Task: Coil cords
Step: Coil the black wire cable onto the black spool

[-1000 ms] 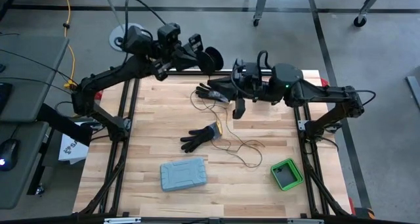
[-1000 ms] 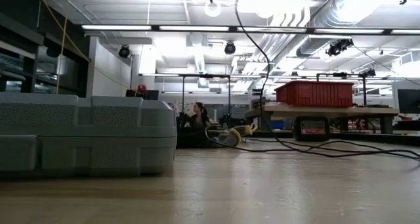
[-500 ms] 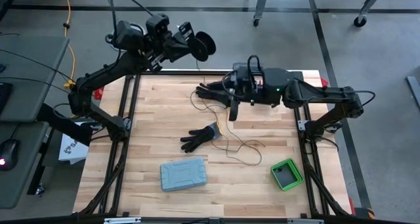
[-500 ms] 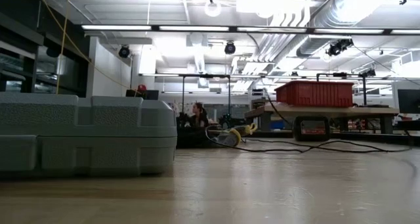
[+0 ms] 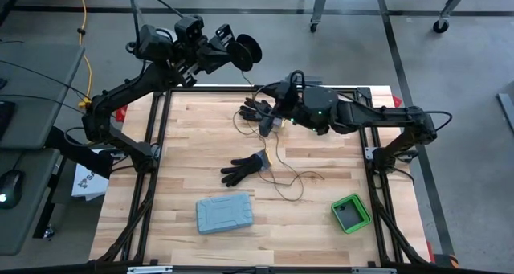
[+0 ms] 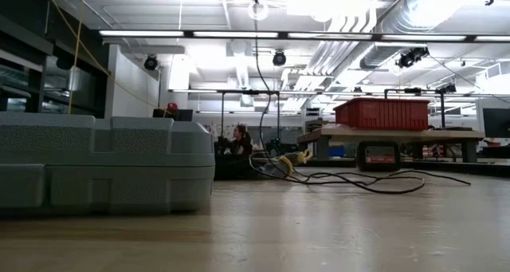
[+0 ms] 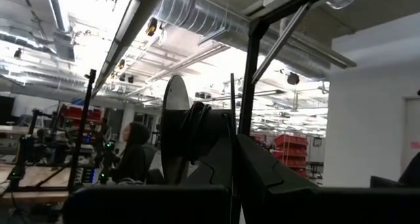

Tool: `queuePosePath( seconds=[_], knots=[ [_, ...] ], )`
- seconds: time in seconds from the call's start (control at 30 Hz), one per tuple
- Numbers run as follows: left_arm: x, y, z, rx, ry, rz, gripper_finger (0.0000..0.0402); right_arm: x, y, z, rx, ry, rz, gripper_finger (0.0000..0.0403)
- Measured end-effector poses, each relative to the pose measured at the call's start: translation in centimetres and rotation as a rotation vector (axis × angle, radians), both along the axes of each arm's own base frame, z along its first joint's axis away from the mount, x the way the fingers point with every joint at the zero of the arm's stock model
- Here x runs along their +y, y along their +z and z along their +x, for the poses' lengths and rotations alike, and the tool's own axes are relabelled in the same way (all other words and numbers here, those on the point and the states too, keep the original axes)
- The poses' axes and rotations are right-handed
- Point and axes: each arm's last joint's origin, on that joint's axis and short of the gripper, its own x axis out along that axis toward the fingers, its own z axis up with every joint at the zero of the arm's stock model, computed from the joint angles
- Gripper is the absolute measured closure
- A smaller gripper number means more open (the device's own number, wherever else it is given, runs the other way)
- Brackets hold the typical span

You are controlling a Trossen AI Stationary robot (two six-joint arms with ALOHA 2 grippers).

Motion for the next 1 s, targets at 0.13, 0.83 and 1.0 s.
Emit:
queuePosePath(
  seconds=[0.13, 0.83, 1.0],
  knots=[
    [0.00, 0.00, 0.00, 0.000, 0.001, -0.001, 0.0401, -0.11, -0.12, 0.12, 0.001, 0.004, 0.008, 0.0202],
    [-0.03, -0.04, 0.06, 0.001, 0.000, -0.003, 0.0401, -0.17, -0.21, 0.38, -0.030, 0.058, 0.073, 0.0247],
    [-0.03, -0.04, 0.06, 0.001, 0.000, -0.003, 0.0401, -0.18, -0.14, 0.38, -0.038, 0.060, 0.074, 0.0295]
  ],
)
